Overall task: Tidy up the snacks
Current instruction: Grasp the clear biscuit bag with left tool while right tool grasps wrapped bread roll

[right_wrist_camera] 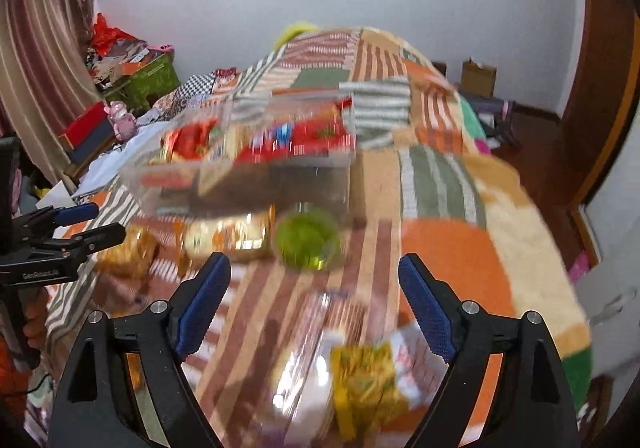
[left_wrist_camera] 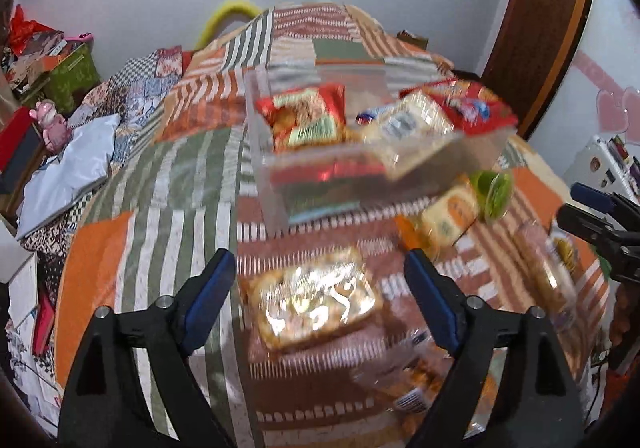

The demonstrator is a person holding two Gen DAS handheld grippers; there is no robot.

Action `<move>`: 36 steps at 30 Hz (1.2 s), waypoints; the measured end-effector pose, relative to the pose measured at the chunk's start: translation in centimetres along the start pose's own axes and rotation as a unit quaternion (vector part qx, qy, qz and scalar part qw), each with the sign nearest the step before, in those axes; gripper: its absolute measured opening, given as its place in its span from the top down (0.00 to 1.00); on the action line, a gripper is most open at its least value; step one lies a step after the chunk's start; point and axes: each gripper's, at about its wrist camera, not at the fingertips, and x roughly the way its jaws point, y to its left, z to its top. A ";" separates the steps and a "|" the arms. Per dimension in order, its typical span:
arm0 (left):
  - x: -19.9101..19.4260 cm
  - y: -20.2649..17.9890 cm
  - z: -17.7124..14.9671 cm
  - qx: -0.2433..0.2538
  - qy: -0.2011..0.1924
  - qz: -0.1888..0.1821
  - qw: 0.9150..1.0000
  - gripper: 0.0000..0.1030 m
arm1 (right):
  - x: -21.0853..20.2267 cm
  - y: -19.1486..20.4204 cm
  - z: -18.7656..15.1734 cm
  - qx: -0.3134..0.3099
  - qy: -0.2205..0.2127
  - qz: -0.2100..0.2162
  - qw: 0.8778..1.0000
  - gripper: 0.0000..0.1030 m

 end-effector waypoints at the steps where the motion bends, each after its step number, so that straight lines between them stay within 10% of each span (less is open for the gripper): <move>1: 0.1 0.0 -0.4 -0.002 0.002 0.000 1.000 0.15 | 0.0 0.0 -0.5 0.004 0.003 0.002 1.000 0.18; 18: 3.0 -0.1 -2.0 -0.040 0.026 -0.010 0.999 0.10 | 0.3 1.0 -3.5 -0.009 0.026 -0.001 1.000 0.32; 30: 1.2 0.1 -3.0 -0.035 0.012 -0.019 0.999 0.26 | 1.8 0.8 -2.8 -0.020 0.043 -0.001 0.999 0.35; 36: -1.2 0.5 -4.0 -0.044 -0.006 -0.032 0.999 0.26 | 3.1 1.5 -1.9 -0.015 0.056 0.016 0.998 0.56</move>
